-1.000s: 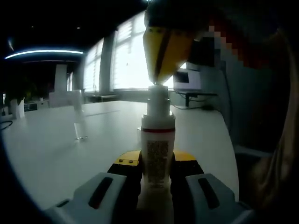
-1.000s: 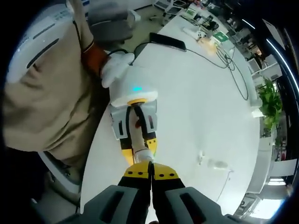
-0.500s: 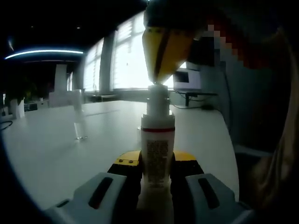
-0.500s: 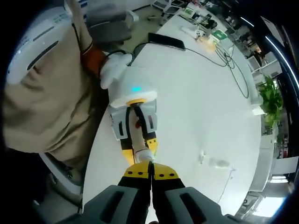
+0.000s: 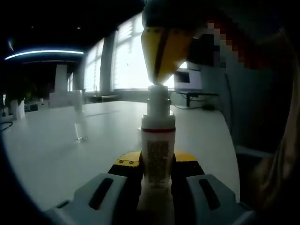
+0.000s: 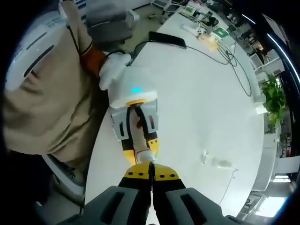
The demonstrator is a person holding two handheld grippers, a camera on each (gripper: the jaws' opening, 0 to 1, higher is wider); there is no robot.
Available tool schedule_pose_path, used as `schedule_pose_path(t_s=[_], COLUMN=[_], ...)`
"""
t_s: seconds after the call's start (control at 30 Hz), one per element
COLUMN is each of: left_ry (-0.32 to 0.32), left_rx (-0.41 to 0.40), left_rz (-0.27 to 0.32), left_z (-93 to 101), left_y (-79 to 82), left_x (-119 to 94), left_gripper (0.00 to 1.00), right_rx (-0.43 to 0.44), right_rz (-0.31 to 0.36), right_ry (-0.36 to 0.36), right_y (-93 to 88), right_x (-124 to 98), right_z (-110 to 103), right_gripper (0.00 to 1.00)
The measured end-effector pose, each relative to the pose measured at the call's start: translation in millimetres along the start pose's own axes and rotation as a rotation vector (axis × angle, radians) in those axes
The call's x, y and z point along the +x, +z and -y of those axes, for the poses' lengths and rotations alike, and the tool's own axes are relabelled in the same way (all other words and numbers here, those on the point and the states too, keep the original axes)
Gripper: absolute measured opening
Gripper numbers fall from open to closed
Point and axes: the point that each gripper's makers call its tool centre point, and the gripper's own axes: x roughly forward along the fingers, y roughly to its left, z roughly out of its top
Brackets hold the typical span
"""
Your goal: Clamp pump bottle remove cover press pump head put on cover
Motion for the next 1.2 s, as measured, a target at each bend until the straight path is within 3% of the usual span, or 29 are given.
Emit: schedule_pose_path(t_s=[0.67,1.2], left_ry=[0.0,-0.001], left_rx=[-0.001,-0.002], left_rz=[-0.001,-0.001], left_z=[3.8,2.1], left_y=[0.8,0.2], left_x=[-1.6,-0.4], left_gripper=[0.14,0.14], right_rx=[0.02,-0.032], right_rz=[-0.04,-0.061], right_ry=[0.009,-0.008], right_y=[-2.2,-0.9], right_x=[5.1,3.4], right_z=[-1.7,-3.0], right_gripper=[0.0,0.0])
